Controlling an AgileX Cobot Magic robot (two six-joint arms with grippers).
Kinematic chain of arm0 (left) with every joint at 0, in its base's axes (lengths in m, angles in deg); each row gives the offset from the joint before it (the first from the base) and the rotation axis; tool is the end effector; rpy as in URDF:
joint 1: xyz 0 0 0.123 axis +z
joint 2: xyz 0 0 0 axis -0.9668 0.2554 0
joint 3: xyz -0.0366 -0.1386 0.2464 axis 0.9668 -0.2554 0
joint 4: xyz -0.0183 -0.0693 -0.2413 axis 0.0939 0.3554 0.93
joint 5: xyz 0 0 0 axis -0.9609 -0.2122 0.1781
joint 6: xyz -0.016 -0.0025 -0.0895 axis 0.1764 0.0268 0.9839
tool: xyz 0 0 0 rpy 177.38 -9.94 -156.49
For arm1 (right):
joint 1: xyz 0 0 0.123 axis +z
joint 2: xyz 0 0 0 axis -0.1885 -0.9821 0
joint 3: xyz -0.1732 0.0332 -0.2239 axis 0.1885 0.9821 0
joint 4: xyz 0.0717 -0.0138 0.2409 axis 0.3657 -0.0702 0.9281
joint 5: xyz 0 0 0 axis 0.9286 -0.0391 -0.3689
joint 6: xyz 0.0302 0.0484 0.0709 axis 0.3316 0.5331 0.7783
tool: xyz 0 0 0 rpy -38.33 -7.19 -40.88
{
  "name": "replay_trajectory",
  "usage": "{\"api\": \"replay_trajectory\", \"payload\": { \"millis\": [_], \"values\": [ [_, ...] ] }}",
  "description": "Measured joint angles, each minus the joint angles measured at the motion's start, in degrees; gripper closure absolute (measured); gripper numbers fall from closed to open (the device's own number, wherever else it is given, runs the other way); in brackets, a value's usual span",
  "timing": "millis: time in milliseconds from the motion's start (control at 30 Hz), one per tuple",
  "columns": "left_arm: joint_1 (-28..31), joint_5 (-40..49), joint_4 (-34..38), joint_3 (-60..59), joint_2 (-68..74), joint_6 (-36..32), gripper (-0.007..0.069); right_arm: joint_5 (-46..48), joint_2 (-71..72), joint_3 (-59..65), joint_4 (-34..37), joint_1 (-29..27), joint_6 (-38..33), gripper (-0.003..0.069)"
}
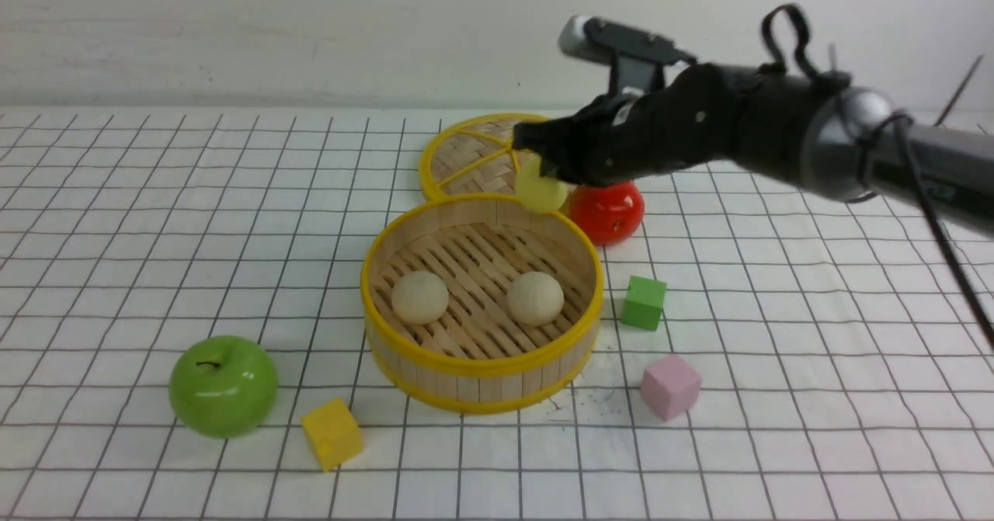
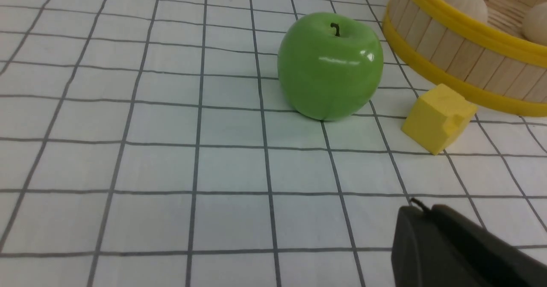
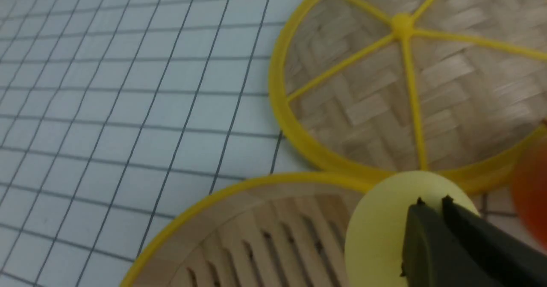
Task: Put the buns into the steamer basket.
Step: Use the right arm to put the steamed stuffed bun into the steamer
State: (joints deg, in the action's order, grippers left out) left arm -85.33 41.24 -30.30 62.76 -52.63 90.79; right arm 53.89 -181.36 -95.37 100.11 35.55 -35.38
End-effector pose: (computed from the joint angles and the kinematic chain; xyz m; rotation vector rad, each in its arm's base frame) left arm 0.0518 -0.0085 0.1697 -0.0111 1.8858 -0.2386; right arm 0.4521 0.2171 0.2350 -0.0621 2.2326 0.5806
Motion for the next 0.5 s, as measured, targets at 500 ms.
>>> {"api": "replay_trajectory", "payload": {
  "millis": [500],
  "values": [
    [0.0, 0.0, 0.0, 0.0, 0.0, 0.0, 0.0608, -0.73, -4.31, 0.0, -3.24, 2.02, -0.73, 0.0403]
  ]
}}
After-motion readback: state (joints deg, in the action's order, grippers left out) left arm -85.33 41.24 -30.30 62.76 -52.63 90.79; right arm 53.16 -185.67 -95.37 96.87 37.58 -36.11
